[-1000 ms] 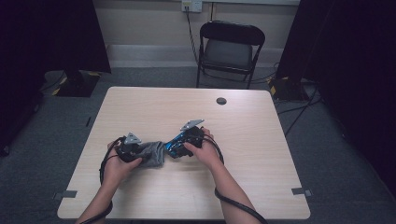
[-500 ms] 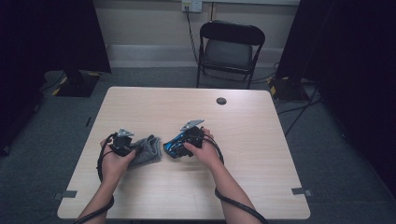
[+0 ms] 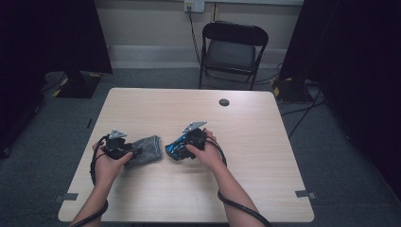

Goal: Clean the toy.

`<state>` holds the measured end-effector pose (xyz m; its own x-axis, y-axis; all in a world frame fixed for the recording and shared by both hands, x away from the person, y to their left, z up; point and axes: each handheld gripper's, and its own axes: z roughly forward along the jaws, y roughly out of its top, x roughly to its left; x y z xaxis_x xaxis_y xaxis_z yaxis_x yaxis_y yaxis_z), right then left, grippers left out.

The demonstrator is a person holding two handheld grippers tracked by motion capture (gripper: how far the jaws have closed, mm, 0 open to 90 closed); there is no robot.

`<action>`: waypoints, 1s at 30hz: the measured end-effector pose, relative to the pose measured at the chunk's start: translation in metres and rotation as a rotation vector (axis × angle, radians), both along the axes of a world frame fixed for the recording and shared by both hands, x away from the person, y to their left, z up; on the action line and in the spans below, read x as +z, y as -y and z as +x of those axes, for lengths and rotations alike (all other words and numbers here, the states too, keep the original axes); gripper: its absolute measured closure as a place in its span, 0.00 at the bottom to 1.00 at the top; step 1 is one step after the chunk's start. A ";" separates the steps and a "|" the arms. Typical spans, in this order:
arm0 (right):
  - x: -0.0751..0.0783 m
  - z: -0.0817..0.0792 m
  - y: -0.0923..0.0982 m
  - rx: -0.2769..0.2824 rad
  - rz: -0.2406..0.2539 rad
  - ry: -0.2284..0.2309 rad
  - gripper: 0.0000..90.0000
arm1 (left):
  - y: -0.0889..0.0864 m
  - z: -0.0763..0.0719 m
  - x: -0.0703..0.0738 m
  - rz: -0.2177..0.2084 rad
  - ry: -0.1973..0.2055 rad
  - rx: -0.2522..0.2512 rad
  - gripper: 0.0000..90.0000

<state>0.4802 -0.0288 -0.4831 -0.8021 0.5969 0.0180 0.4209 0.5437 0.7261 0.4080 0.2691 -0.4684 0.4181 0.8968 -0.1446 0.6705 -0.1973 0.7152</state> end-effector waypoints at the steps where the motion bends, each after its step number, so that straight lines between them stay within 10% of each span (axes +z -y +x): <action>1: 0.000 0.000 0.000 0.001 -0.001 0.000 0.00 | 0.000 -0.002 -0.001 0.002 -0.009 -0.012 0.50; 13: -0.001 -0.001 -0.001 -0.007 0.002 0.005 0.00 | 0.024 -0.035 0.002 -0.002 -0.079 -0.112 0.61; 21: 0.000 0.000 -0.001 -0.006 -0.006 -0.001 0.00 | 0.022 -0.018 0.005 0.048 0.056 -0.201 0.49; 30: 0.000 0.001 0.000 0.002 -0.004 0.002 0.00 | 0.028 -0.014 -0.020 0.082 0.042 -0.238 0.55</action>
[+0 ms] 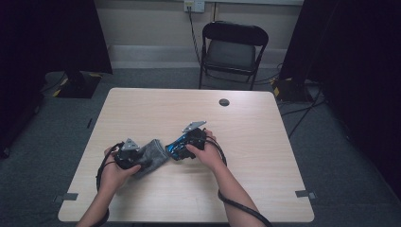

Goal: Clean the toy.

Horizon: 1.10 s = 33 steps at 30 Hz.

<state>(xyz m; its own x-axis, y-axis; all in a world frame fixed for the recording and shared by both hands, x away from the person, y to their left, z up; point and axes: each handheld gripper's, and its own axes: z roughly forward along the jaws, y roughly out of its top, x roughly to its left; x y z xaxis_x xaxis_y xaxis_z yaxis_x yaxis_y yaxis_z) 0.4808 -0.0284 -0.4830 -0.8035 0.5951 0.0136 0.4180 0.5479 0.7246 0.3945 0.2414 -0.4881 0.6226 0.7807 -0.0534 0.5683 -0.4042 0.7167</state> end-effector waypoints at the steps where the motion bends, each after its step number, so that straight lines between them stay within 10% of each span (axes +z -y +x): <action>1: 0.000 0.000 0.000 0.000 0.001 0.002 0.00 | 0.000 -0.001 -0.001 0.004 0.009 0.002 0.59; 10: 0.000 0.000 0.000 -0.002 0.001 -0.001 0.00 | 0.008 0.003 0.011 -0.009 -0.101 0.069 0.89; 16: 0.000 0.000 0.000 -0.002 0.001 0.002 0.00 | -0.007 0.026 0.038 -0.111 -0.050 0.171 0.89; 22: 0.000 0.000 0.000 0.000 0.005 0.001 0.00 | 0.012 0.069 0.060 -0.102 0.000 0.202 0.89; 33: 0.001 0.002 0.000 0.007 -0.002 -0.007 0.00 | 0.083 0.123 0.024 -0.119 -0.018 0.147 0.88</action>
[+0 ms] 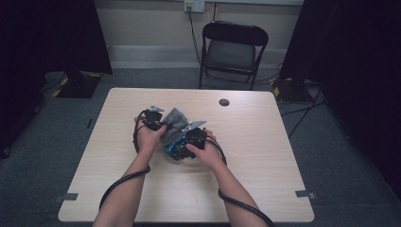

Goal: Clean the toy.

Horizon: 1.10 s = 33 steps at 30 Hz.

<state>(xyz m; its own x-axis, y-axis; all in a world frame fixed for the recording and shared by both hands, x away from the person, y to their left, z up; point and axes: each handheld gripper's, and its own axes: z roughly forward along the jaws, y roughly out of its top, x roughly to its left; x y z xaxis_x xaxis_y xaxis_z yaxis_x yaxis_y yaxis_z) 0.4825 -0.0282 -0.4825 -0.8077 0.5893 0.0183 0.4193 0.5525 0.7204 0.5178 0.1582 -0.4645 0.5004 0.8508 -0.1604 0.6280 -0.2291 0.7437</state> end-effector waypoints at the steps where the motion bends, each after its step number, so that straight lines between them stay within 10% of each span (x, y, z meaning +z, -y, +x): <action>1: 0.000 0.000 0.000 0.001 -0.002 0.000 0.00 | 0.004 0.002 -0.004 0.020 -0.006 -0.012 0.88; 7: 0.000 0.000 0.001 0.004 0.004 0.001 0.00 | 0.012 0.008 -0.021 0.044 -0.006 -0.053 0.82; 33: 0.001 0.002 -0.001 0.005 -0.013 -0.007 0.00 | -0.019 -0.014 -0.017 0.063 -0.045 -0.130 0.88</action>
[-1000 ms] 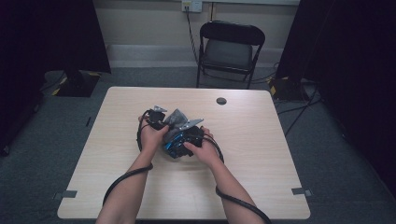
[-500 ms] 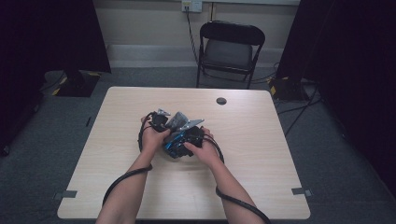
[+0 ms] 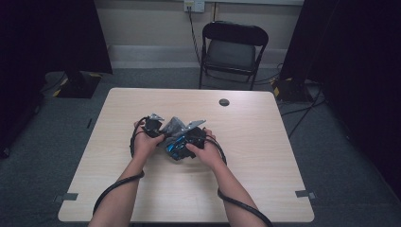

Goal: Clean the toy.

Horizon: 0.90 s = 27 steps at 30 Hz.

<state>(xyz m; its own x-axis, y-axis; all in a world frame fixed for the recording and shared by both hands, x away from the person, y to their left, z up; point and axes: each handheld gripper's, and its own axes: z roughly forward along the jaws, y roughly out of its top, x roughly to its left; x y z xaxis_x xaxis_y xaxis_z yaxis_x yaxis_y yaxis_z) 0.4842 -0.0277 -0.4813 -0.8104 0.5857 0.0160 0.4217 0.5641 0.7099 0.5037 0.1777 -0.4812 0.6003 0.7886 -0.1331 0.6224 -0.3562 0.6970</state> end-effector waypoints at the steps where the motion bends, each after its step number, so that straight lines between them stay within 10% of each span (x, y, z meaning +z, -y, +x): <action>1: 0.000 0.000 0.000 0.000 0.000 0.000 0.00 | -0.001 -0.001 0.001 0.002 -0.004 -0.002 0.88; 27: -0.001 -0.001 0.001 0.000 0.015 0.008 0.00 | -0.026 -0.032 0.002 0.005 -0.009 -0.006 0.88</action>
<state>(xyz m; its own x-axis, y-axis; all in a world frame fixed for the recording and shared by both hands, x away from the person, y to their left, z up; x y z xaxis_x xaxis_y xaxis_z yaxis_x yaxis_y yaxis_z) 0.4831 -0.0288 -0.4827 -0.8103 0.5857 0.0182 0.4161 0.5533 0.7216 0.4720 0.2035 -0.4795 0.6035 0.7859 -0.1349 0.6268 -0.3630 0.6895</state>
